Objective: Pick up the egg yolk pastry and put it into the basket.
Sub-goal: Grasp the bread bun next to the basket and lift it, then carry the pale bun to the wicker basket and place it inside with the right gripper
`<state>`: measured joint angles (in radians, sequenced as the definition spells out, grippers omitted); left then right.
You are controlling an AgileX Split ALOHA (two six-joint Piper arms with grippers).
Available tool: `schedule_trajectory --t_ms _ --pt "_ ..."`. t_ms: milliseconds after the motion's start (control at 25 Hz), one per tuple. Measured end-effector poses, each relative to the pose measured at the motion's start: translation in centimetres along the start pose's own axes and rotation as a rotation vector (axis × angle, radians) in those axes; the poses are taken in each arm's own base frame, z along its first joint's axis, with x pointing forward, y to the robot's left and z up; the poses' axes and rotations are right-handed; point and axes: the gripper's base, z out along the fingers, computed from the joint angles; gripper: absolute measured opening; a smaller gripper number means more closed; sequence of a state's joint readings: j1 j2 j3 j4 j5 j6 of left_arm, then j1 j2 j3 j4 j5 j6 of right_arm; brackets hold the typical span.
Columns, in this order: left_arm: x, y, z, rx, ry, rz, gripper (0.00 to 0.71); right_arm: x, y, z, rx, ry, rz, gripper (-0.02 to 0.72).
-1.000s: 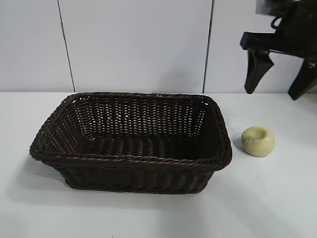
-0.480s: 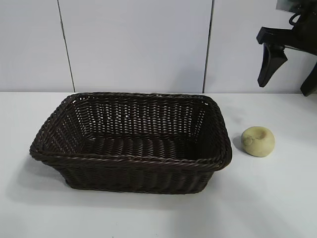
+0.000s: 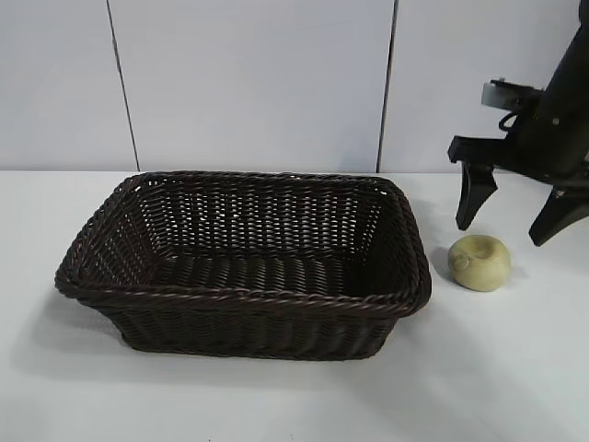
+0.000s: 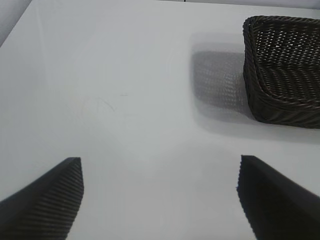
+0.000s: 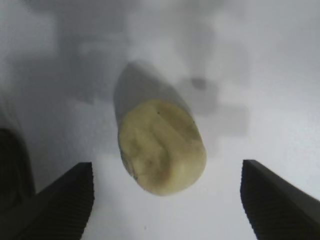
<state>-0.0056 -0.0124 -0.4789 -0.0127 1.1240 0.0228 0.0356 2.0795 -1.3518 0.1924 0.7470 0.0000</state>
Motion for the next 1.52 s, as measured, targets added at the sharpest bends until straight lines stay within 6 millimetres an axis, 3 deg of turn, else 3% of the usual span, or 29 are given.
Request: schedule_trajectory --t_ms 80,240,320,480,800,960,1200,1520 --pt "0.0 0.0 0.0 0.000 0.000 0.000 0.607 -0.1 0.0 0.0 -0.001 -0.006 0.002 0.455" --pt "0.0 0.0 0.0 0.000 0.000 0.000 0.607 -0.2 0.1 -0.1 -0.004 -0.010 0.011 0.122" --pt "0.0 0.0 0.0 0.000 0.000 0.000 0.607 -0.2 0.1 -0.2 -0.005 -0.012 0.012 0.064" --pt "0.0 0.0 0.0 0.000 0.000 0.000 0.607 -0.2 0.4 -2.2 -0.010 -0.041 0.004 0.041" --pt "0.0 0.0 0.0 0.000 0.000 0.000 0.607 0.8 1.6 -11.8 -0.041 -0.184 -0.032 0.033" --pt "0.0 0.0 0.0 0.000 0.000 0.000 0.607 1.5 1.9 -14.7 -0.057 -0.246 -0.039 0.032" --pt "0.0 0.0 0.0 0.000 0.000 0.000 0.607 2.0 3.6 -15.1 -0.130 -0.236 -0.031 0.032" --pt "0.0 0.0 0.0 0.000 0.000 0.000 0.607 4.5 12.4 -14.5 -0.229 -0.252 -0.249 0.032"
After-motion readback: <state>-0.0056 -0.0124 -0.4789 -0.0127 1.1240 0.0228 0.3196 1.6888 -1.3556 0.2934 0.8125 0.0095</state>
